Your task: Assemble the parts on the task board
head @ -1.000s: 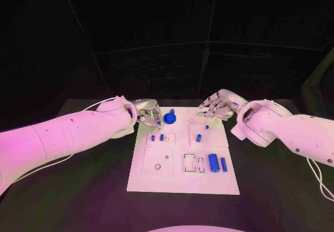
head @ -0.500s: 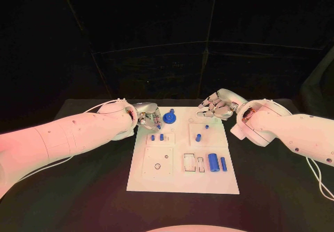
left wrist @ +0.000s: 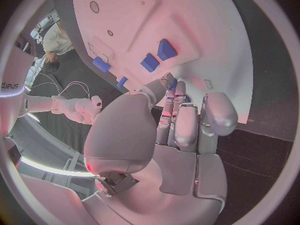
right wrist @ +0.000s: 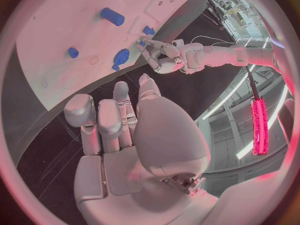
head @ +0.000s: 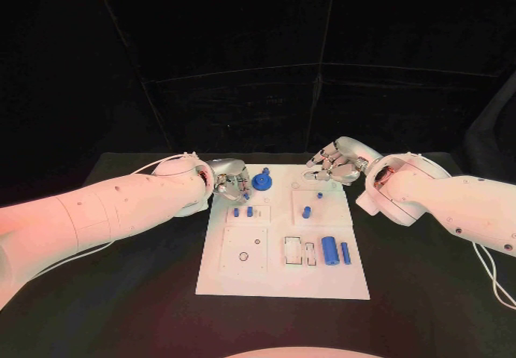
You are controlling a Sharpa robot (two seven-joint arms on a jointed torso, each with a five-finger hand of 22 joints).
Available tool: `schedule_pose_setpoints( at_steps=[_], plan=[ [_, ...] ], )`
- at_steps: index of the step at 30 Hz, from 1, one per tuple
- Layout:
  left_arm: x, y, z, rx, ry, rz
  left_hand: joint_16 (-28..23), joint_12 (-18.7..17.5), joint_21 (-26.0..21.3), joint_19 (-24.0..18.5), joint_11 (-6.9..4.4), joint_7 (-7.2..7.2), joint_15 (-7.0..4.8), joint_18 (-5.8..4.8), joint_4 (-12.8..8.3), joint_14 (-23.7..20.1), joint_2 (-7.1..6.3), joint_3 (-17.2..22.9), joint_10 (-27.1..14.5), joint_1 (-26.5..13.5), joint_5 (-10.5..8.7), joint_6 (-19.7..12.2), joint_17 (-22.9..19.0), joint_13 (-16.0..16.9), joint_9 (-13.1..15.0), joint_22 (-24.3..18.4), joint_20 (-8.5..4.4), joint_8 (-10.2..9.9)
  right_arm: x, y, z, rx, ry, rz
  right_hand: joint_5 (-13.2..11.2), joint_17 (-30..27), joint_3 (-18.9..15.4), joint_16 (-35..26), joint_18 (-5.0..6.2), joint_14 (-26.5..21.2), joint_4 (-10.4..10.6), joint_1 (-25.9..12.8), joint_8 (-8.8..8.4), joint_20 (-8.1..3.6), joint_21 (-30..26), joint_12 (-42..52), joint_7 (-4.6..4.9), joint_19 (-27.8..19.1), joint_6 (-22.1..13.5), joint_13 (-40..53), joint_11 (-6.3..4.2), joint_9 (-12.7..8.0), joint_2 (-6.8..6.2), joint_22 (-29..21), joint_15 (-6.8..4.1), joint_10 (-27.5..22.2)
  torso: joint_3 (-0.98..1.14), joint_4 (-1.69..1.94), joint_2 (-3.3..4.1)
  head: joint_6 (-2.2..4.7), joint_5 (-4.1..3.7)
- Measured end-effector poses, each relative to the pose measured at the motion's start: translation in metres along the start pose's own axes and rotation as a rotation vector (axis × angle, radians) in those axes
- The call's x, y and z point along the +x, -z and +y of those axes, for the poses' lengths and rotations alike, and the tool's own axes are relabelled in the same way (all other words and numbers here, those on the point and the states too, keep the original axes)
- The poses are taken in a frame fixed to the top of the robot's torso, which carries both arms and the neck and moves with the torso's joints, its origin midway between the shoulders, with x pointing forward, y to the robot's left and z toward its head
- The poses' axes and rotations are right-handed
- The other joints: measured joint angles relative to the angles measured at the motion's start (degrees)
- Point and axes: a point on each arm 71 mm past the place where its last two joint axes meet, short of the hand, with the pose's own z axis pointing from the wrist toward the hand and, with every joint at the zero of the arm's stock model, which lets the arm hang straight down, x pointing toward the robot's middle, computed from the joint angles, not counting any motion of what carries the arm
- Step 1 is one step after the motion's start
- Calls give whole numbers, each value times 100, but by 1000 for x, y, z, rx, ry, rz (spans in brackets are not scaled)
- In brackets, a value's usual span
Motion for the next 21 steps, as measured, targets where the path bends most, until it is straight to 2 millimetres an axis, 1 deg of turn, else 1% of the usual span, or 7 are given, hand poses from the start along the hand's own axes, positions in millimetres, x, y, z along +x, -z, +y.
schedule_pose_setpoints(
  at_steps=[14, 16, 20, 21],
  plan=[
    [1, -4, -3, -3, -14, 1, 0, 0, -3, 0, 1, 0, 0, 1, 0, 0, 0, 0, 0, 0, 0, 0, 0, 1, 3, -1, 0, 3, 0, 0, 0, -1, 0, 1, 0, 0, 0, 0, 0, 0, 0, 0, 0, 0, 0, 0, 0, 0, 0, 0, 0, 0, 0, 0, 0, 0, 1, -7, 1, -2, -22],
    [1, -4, -3, -5, -15, 3, 0, -24, -3, 0, 21, 13, 0, 1, 0, 0, 4, 0, 21, -41, 0, 13, -14, -9, 1, -1, 0, -35, 0, 0, 0, -1, 0, 1, 0, 0, 0, 0, 1, 0, 0, 0, 0, 0, 0, 0, 0, 0, 0, 0, 0, 0, 0, 0, 0, 0, 1, -7, 1, 0, -23],
    [1, -4, -3, -11, -16, 8, 0, -75, -3, 0, 21, 13, 0, 1, 0, 0, -8, 0, 21, -63, 0, 13, -31, -28, -25, 3, 0, -79, 0, 0, 0, 0, 0, 1, 0, 0, 0, 0, 0, 0, 0, 0, 0, 0, 0, 0, 0, 0, 0, 0, 0, 0, 0, 0, 0, 0, 1, -7, 1, 1, -30],
    [1, -4, -2, -13, -16, 10, 0, -87, -3, 0, 21, 18, 0, 1, 0, 0, -28, 0, 21, -83, 0, 8, -38, -36, -35, 9, 0, -88, 0, 0, 0, 0, 0, 1, 0, 0, 0, 0, 0, 0, 0, 0, 0, 0, 0, 0, 0, 0, 0, 0, 0, 0, 0, 0, 0, 0, 1, -7, 1, 1, -34]
  ],
)
